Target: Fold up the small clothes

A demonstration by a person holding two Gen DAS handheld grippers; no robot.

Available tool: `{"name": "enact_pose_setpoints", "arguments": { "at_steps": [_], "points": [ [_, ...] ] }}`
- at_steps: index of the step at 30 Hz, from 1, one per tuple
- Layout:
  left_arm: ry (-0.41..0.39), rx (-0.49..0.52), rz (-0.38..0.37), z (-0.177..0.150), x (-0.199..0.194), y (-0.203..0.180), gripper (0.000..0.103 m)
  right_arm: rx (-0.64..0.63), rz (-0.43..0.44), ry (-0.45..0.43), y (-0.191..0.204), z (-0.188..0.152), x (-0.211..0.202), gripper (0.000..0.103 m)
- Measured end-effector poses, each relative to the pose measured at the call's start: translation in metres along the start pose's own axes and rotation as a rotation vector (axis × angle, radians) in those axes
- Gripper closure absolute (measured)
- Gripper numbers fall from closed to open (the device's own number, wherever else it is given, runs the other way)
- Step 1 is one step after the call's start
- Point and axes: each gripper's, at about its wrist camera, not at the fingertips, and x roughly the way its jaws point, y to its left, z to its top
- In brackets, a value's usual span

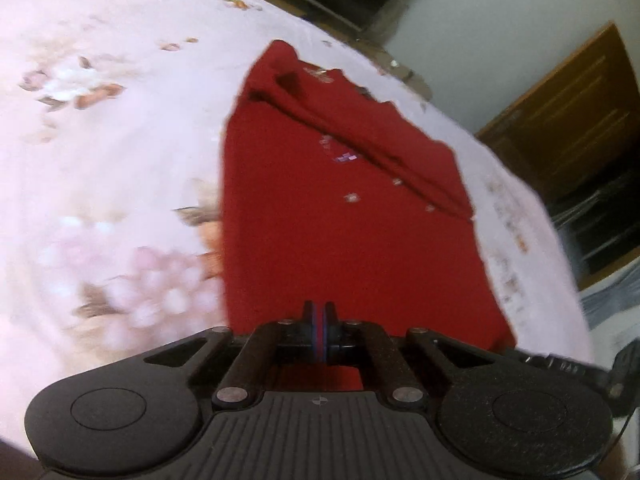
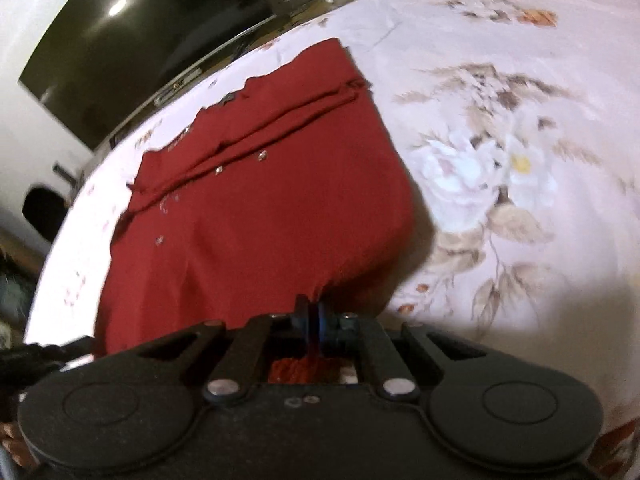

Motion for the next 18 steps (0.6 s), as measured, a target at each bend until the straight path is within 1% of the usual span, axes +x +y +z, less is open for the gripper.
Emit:
{"name": "enact_pose_setpoints", "arguments": {
  "at_steps": [2,3,4,5,6,7,8,10,11,12,13,14,16,17,18],
  "points": [
    [0.032,-0.072,-0.012,-0.006,-0.003,0.012,0.102,-0.058,-0.035,0.033,0.001,0.0,0.006,0.085],
    [0.044,-0.088,-0.011,-0.01,-0.002,0.015,0.093,-0.061,-0.037,0.048,0.0,0.0,0.008,0.084],
    [0.052,-0.09,0.006,-0.014,0.0,0.017,0.063,-0.063,-0.035,0.06,-0.002,-0.002,0.011,0.084],
    [0.054,-0.103,0.029,-0.018,0.002,0.019,0.04,-0.071,-0.038,0.069,-0.002,-0.003,0.013,0.084],
    [0.037,-0.13,0.055,-0.022,0.002,0.02,0.007,-0.081,-0.046,0.076,-0.002,-0.005,0.015,0.084],
    [0.005,-0.144,0.066,-0.028,0.0,0.021,0.004,-0.083,-0.048,0.08,-0.003,-0.006,0.015,0.083],
    [-0.007,-0.139,0.06,-0.03,0.0,0.021,0.004,-0.08,-0.048,0.083,-0.004,-0.008,0.015,0.083],
    [0.008,-0.134,0.072,-0.032,0.005,0.023,0.004,-0.077,-0.054,0.082,-0.005,-0.01,0.012,0.082],
    [0.006,-0.143,0.074,-0.034,0.005,0.025,0.004,-0.076,-0.059,0.081,-0.006,-0.011,0.01,0.078],
    [0.005,-0.15,0.066,-0.036,0.005,0.026,0.004,-0.072,-0.065,0.079,-0.007,-0.013,0.008,0.076],
    [0.008,-0.15,0.057,-0.038,0.006,0.027,0.008,-0.066,-0.072,0.076,-0.008,-0.015,0.006,0.074],
    [0.005,-0.15,0.054,-0.039,0.007,0.027,0.018,-0.061,-0.077,0.075,-0.011,-0.016,0.004,0.073],
    [0.041,-0.177,0.045,-0.042,0.014,0.029,0.08,-0.042,-0.088,0.084,-0.015,-0.021,0.003,0.073],
    [0.061,-0.202,0.037,-0.044,0.018,0.033,0.093,-0.031,-0.084,0.086,-0.017,-0.024,0.003,0.073],
    [0.075,-0.226,0.032,-0.046,0.021,0.037,0.099,-0.026,-0.083,0.089,-0.017,-0.026,0.002,0.073]
  ]
}}
